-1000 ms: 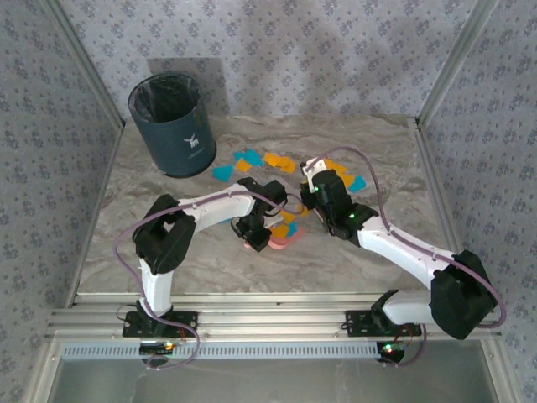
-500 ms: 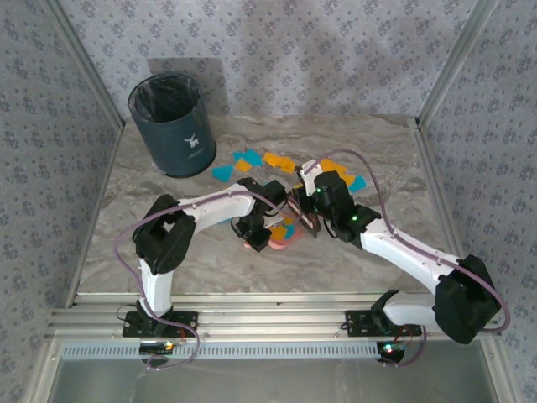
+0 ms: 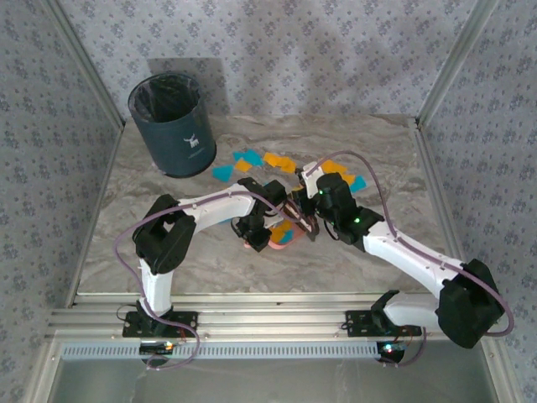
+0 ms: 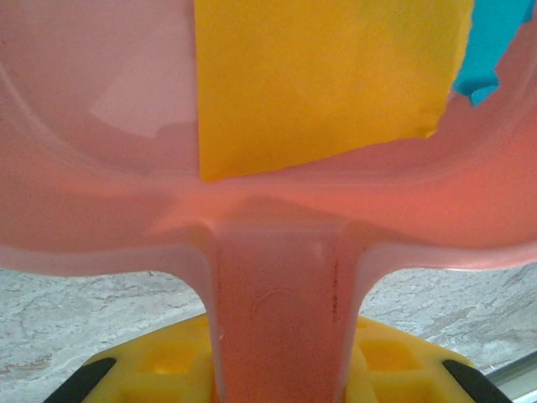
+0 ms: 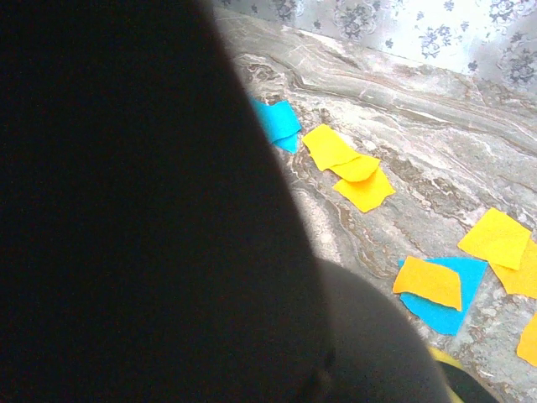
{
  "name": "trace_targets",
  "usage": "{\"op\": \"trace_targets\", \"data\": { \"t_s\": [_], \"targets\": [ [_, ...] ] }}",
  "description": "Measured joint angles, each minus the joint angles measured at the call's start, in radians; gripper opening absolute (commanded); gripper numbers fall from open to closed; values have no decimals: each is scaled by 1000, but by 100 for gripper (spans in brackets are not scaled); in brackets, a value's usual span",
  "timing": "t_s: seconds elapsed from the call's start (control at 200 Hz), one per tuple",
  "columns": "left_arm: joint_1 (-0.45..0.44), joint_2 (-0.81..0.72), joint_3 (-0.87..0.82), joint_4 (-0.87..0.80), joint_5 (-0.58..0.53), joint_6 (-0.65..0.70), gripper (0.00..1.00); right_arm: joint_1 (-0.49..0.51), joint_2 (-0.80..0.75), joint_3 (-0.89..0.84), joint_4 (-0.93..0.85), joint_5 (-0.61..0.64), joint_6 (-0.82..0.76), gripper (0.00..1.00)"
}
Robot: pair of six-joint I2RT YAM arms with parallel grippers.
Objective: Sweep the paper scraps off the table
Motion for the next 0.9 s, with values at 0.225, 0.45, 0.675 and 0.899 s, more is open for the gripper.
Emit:
{"op": "trace_targets", "data": {
  "t_s": [0.225, 0.45, 0.675, 0.899],
  "targets": [
    [0, -3, -2, 16, -1, 0, 0, -1, -66, -41, -3, 40, 34, 0],
    [-3, -48, -41, 60, -27, 0, 0, -14, -153, -43, -24, 57, 56, 0],
    [-5, -108, -63, 90, -63, 0, 0, -31, -251, -56, -63, 154, 87, 0],
    [8, -175, -81, 115, -67, 0, 0, -92, -336, -103, -116, 223, 99, 0]
  ]
}}
